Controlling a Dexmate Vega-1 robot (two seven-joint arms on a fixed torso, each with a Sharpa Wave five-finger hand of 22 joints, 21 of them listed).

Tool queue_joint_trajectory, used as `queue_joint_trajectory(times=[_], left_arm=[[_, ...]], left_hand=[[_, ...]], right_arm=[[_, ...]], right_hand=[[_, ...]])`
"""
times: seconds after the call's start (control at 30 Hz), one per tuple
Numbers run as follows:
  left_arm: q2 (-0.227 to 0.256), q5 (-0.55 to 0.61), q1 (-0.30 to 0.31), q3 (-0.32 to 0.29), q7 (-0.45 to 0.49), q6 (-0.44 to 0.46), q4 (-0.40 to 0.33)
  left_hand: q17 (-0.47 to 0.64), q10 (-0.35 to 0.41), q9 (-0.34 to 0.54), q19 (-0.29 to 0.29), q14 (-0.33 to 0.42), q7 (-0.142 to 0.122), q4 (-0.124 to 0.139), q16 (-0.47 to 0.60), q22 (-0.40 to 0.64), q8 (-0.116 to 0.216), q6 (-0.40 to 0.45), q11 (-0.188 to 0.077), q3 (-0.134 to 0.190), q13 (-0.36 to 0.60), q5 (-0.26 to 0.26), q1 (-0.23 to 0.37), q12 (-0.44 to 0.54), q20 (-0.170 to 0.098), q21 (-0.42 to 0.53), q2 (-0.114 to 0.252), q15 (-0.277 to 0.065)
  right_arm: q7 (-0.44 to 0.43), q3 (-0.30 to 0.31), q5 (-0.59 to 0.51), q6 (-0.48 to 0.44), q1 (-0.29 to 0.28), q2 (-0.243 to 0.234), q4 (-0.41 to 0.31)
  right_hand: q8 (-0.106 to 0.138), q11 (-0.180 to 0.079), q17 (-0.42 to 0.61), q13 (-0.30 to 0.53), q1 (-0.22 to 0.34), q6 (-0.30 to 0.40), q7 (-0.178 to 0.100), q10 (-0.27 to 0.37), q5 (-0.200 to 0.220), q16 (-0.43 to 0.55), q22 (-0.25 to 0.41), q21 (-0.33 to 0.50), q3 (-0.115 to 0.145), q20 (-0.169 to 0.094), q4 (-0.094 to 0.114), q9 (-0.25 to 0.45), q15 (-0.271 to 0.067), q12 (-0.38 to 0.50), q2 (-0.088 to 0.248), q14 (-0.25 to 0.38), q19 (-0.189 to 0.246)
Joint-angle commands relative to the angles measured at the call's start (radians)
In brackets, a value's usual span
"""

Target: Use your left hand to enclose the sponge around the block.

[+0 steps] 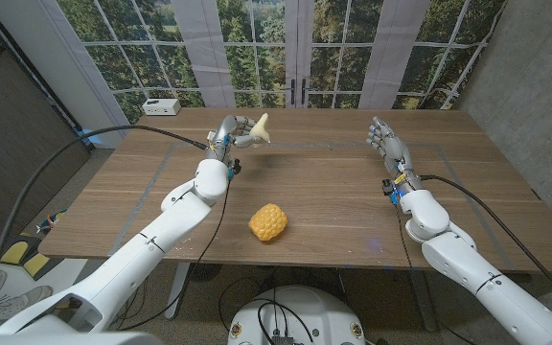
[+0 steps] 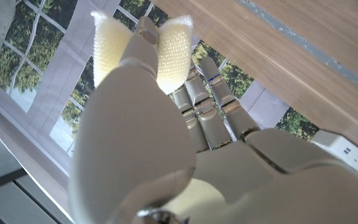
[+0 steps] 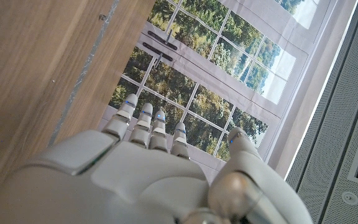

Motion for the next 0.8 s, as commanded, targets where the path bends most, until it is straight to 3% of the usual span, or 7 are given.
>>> queue_joint_trajectory(times=[0.03, 0.2, 0.3, 0.5, 0.8], left_arm=[[-0.007, -0.258, -0.008, -0.060, -0.099, -0.142, 0.082], [-0.016, -0.371, -0.013, -0.077, -0.149, -0.156, 0.104], [-0.009, -0.383, -0.024, -0.069, -0.152, -0.159, 0.111], [-0.024, -0.469, -0.047, -0.066, -0.188, -0.155, 0.141], [-0.045, -0.496, -0.098, -0.027, -0.181, -0.133, 0.196]], left_hand=[[0.004, 0.149, 0.008, -0.003, 0.059, -0.006, 0.008, 0.001, 0.002, 0.004, 0.165, -0.140, 0.005, 0.119, 0.012, 0.036, 0.001, 0.001, 0.007, 0.050, -0.114], [0.006, 0.148, 0.008, -0.006, 0.060, -0.004, 0.008, 0.002, 0.002, 0.003, 0.163, -0.137, 0.004, 0.125, 0.017, 0.037, -0.001, 0.003, 0.013, 0.052, -0.114], [0.007, 0.148, 0.009, -0.007, 0.060, -0.004, 0.008, 0.002, 0.002, 0.003, 0.161, -0.137, 0.004, 0.127, 0.019, 0.037, -0.001, 0.003, 0.015, 0.052, -0.113], [0.008, 0.147, 0.011, -0.008, 0.062, -0.006, 0.007, 0.002, 0.002, 0.004, 0.162, -0.138, 0.004, 0.132, 0.024, 0.037, -0.003, 0.003, 0.022, 0.051, -0.113], [0.009, 0.145, 0.011, -0.012, 0.061, -0.004, 0.007, 0.001, 0.002, 0.003, 0.159, -0.138, 0.003, 0.138, 0.029, 0.038, -0.005, 0.004, 0.029, 0.052, -0.113]], right_arm=[[-0.040, 0.001, -0.017, -0.031, -0.008, 0.012, -0.039], [-0.048, 0.010, -0.015, -0.036, -0.008, 0.012, -0.044], [-0.064, 0.023, -0.027, -0.041, -0.013, 0.004, -0.055], [-0.122, 0.068, -0.054, -0.057, -0.057, -0.015, -0.103], [-0.145, 0.100, -0.071, -0.041, -0.086, -0.014, -0.115]], right_hand=[[0.007, 0.001, 0.002, 0.003, 0.002, 0.014, 0.003, 0.016, 0.005, -0.001, 0.004, -0.003, 0.009, -0.003, -0.002, 0.004, -0.001, 0.000, 0.005, 0.002, 0.005], [0.009, 0.002, 0.002, 0.003, 0.002, 0.020, 0.005, 0.018, 0.005, 0.000, 0.004, -0.001, 0.009, -0.002, -0.003, 0.004, 0.000, 0.000, 0.003, 0.007, 0.009], [0.009, 0.003, 0.002, 0.003, 0.000, 0.022, 0.005, 0.022, 0.005, 0.001, 0.004, -0.001, 0.008, -0.002, -0.003, 0.004, 0.001, 0.001, 0.001, 0.010, 0.010], [0.010, 0.006, 0.002, 0.003, -0.003, 0.026, 0.006, 0.025, 0.004, 0.002, 0.004, -0.001, 0.005, 0.000, -0.002, 0.004, 0.000, 0.002, -0.003, 0.013, 0.012], [0.010, 0.002, 0.003, 0.003, -0.006, 0.029, 0.004, 0.027, 0.004, 0.003, 0.004, 0.000, 0.003, 0.002, -0.001, 0.004, -0.001, 0.002, -0.005, 0.016, 0.014]])
